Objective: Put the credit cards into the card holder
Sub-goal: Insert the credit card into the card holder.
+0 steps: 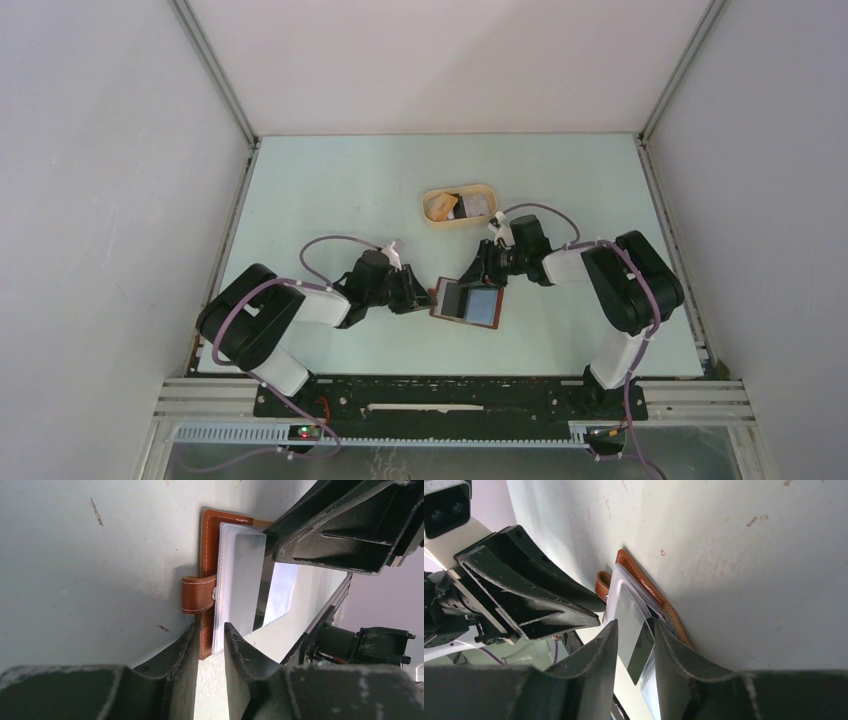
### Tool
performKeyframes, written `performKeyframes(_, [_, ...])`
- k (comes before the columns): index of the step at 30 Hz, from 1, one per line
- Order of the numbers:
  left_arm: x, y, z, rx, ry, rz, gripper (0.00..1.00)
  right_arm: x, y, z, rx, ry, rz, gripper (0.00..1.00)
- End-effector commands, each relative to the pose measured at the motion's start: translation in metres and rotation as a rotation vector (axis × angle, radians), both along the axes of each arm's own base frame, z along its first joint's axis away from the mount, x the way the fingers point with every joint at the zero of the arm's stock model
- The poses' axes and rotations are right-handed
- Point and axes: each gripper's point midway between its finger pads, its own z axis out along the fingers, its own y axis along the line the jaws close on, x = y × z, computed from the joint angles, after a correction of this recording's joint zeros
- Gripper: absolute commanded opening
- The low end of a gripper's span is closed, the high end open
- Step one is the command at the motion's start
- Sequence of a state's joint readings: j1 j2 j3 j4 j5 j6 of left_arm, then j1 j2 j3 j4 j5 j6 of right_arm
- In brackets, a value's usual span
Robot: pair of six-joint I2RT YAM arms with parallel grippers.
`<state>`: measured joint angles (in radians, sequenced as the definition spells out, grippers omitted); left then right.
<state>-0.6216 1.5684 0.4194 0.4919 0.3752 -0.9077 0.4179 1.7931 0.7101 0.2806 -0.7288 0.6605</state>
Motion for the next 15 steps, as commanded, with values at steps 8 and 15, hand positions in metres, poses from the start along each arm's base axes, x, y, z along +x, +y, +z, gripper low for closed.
performKeyframes(8, [0.004, -0.007, 0.007, -0.015, -0.006, -0.004, 0.31, 0.006, -0.014, 0.027, -0.059, -0.161, 0.081, 0.57])
performKeyframes(15, [0.004, -0.010, 0.010, -0.036, -0.013, -0.009, 0.31, 0.007, -0.023, 0.035, -0.165, -0.271, 0.134, 0.62])
